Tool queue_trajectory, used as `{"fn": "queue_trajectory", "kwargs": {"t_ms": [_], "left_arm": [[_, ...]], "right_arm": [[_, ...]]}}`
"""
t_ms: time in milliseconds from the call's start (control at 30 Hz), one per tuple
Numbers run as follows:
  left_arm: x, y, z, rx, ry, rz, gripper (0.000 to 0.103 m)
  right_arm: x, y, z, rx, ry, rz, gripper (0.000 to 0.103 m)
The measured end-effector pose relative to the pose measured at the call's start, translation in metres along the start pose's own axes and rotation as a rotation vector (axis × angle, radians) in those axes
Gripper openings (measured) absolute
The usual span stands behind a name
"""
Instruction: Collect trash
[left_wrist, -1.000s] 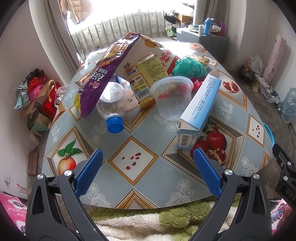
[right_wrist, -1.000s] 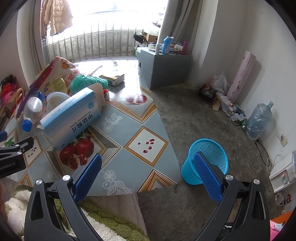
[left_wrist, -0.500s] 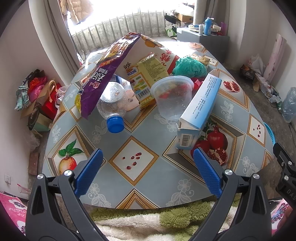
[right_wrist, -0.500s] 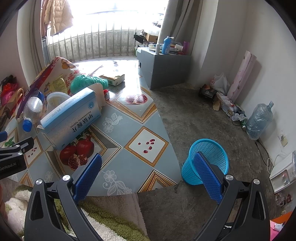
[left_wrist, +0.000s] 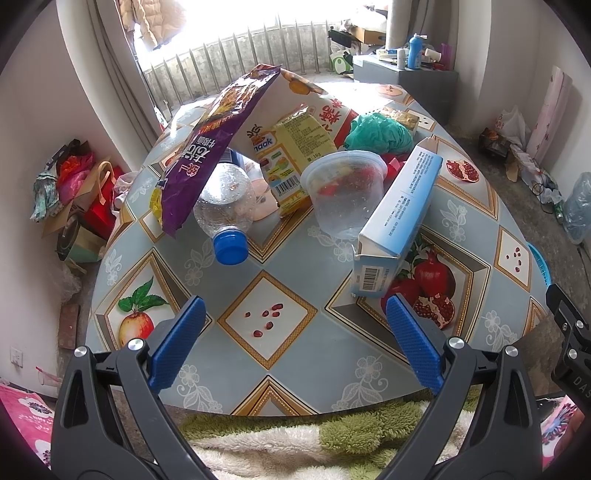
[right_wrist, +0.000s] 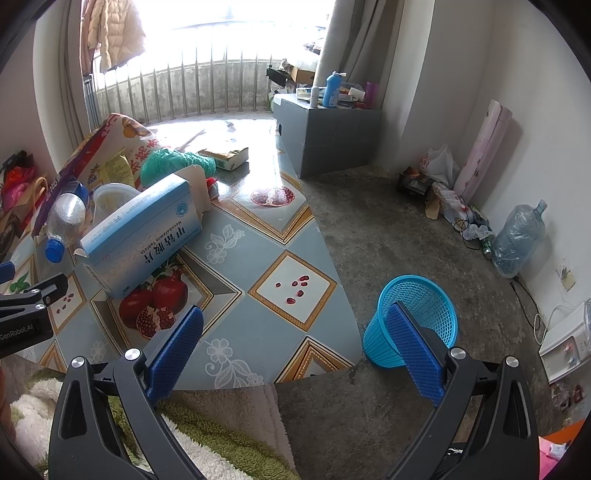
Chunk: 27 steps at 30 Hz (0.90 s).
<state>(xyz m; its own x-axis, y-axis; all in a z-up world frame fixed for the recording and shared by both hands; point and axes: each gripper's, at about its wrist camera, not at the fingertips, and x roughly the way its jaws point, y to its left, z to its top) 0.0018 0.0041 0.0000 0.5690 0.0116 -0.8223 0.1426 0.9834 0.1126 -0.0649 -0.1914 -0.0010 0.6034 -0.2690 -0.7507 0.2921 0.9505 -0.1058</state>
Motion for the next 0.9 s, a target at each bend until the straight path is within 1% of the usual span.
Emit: {"fn": "queue_trajectory", "kwargs": {"t_ms": [900], "left_arm": [[0.0024, 0.0031, 0.0001, 0.002, -0.003, 0.004, 0.094]], "right_arm": [[0.0012, -0.0002, -0.0004, 0.001, 0.001, 0.001, 0.097]]}}
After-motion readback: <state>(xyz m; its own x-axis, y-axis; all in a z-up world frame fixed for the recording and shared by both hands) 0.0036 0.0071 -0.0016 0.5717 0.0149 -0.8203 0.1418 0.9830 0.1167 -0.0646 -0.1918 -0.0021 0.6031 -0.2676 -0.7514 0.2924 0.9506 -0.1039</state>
